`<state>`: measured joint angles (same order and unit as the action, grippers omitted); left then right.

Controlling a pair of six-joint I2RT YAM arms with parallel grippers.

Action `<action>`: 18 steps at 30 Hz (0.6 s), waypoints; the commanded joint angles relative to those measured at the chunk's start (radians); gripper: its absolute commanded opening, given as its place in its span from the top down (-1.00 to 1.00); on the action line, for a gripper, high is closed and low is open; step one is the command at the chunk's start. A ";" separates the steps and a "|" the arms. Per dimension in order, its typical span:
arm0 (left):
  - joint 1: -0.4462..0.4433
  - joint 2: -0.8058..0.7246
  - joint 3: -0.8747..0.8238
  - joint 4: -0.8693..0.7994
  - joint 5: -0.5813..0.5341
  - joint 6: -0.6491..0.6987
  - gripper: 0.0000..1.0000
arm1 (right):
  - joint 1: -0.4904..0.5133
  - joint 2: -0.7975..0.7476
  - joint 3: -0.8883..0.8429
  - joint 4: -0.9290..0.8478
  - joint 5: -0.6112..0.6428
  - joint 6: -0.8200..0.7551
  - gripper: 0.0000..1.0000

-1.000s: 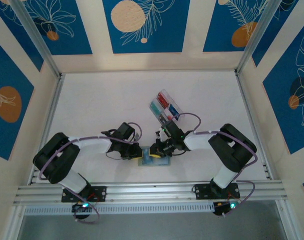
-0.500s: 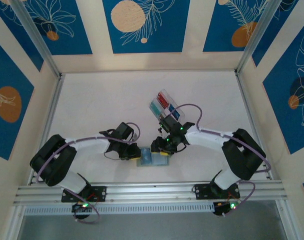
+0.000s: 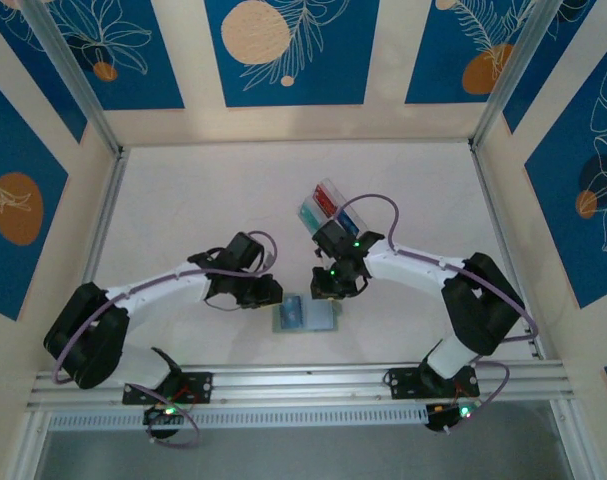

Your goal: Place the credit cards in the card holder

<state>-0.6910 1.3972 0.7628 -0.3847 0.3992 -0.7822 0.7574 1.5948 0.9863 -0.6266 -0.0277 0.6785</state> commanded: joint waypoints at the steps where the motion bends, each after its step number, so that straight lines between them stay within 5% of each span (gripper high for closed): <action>1: -0.002 0.030 0.026 0.001 0.020 0.010 0.58 | 0.007 0.045 0.041 -0.036 0.032 -0.036 0.46; 18: -0.019 0.141 -0.072 0.119 0.029 -0.004 0.61 | 0.017 0.122 0.006 -0.044 0.110 -0.041 0.32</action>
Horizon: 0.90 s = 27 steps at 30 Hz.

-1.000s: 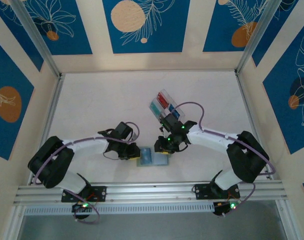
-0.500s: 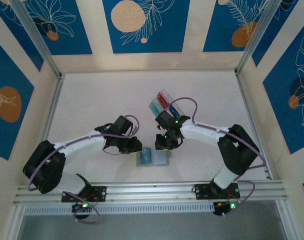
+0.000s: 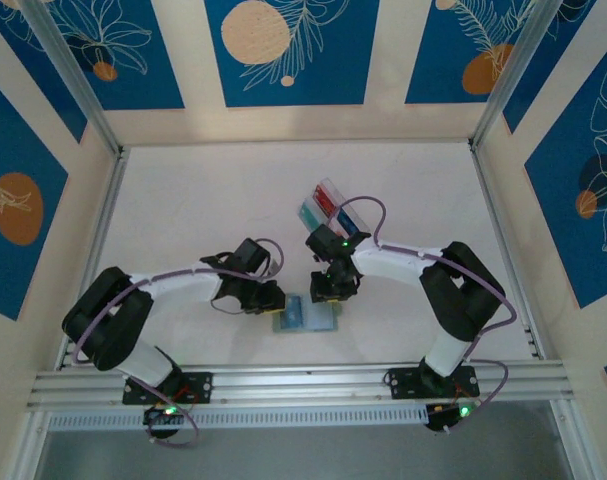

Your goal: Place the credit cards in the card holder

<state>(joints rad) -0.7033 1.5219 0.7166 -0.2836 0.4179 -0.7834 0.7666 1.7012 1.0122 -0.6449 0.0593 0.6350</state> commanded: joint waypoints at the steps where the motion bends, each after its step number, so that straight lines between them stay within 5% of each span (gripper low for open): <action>1: -0.007 0.018 -0.030 0.022 0.009 -0.005 0.61 | 0.008 0.018 -0.023 -0.024 0.025 0.003 0.33; 16: -0.007 0.032 -0.088 0.071 0.007 -0.020 0.61 | 0.040 -0.073 0.062 -0.125 0.114 -0.027 0.41; 27: -0.007 0.029 -0.103 0.086 0.010 -0.027 0.61 | 0.072 0.016 0.099 -0.075 0.088 -0.069 0.42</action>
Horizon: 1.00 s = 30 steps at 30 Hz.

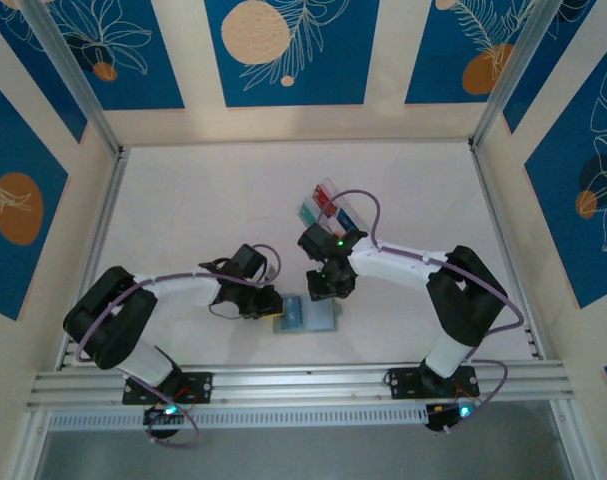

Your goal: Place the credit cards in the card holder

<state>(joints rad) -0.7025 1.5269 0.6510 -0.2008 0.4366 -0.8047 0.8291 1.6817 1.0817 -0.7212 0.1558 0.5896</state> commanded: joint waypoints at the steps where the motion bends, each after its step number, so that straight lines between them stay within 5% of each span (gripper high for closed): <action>1: -0.007 0.023 -0.040 0.008 -0.007 -0.009 0.62 | 0.011 0.049 0.036 0.002 -0.006 -0.028 0.42; 12: -0.008 0.028 -0.045 0.012 -0.008 -0.006 0.62 | 0.038 0.116 -0.014 0.004 0.030 0.014 0.46; 21: -0.023 0.050 -0.054 0.030 -0.008 -0.014 0.63 | 0.036 0.090 0.000 0.037 -0.013 0.025 1.00; 30: -0.082 0.067 -0.066 0.092 -0.019 -0.078 0.66 | 0.047 0.068 0.130 -0.071 -0.018 0.004 1.00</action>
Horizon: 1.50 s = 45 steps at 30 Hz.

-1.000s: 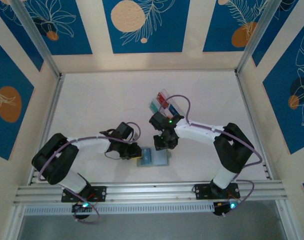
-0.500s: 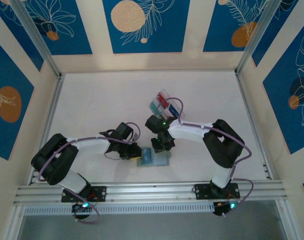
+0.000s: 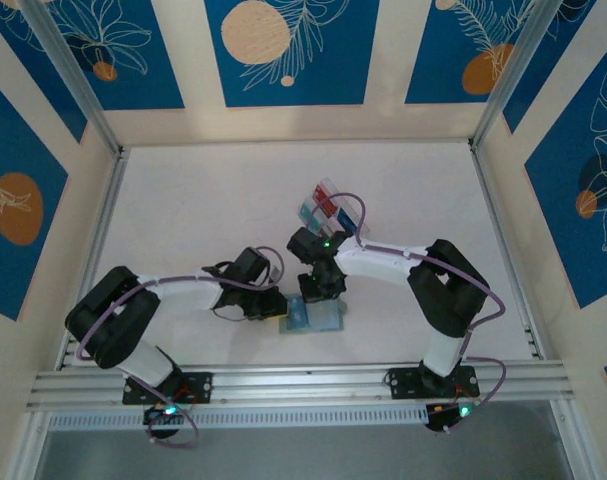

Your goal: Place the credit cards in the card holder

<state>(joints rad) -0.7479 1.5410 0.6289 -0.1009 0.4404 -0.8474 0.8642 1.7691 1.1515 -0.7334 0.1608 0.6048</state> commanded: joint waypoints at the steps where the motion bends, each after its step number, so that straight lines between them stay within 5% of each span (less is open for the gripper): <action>1: -0.043 0.054 -0.044 -0.001 -0.023 -0.044 0.66 | 0.014 -0.015 0.074 -0.067 -0.035 -0.014 1.00; 6: -0.060 0.058 -0.045 0.027 -0.026 -0.079 0.66 | 0.027 0.043 0.150 -0.105 -0.112 -0.003 0.97; 10: -0.061 0.042 -0.065 0.060 -0.020 -0.116 0.66 | 0.012 0.046 0.127 -0.052 -0.232 0.032 0.76; 17: -0.054 0.006 -0.082 0.081 -0.006 -0.147 0.63 | -0.058 -0.070 0.047 0.090 -0.450 0.063 0.24; 25: 0.003 -0.106 -0.126 0.065 0.026 -0.163 0.58 | -0.148 -0.234 -0.031 0.124 -0.536 0.074 0.04; 29: 0.048 -0.159 -0.126 0.004 0.040 -0.132 0.55 | -0.175 -0.266 -0.060 0.068 -0.462 0.056 0.08; 34: 0.081 -0.259 -0.048 -0.179 -0.017 -0.049 0.52 | -0.214 -0.258 -0.048 -0.013 -0.315 0.028 0.72; 36: 0.081 -0.265 0.004 -0.236 -0.032 -0.012 0.50 | -0.241 -0.262 -0.004 -0.066 -0.215 0.017 0.81; 40: 0.059 -0.207 0.078 -0.261 -0.040 0.026 0.50 | -0.290 -0.211 0.154 -0.213 0.090 -0.035 0.66; 45: 0.031 -0.148 0.104 -0.208 -0.035 0.005 0.50 | -0.362 -0.116 0.262 -0.236 0.220 -0.131 0.57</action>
<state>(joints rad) -0.6994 1.3621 0.7143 -0.2810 0.4137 -0.8600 0.5289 1.6028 1.3743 -0.8890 0.2237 0.5484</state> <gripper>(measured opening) 0.251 0.215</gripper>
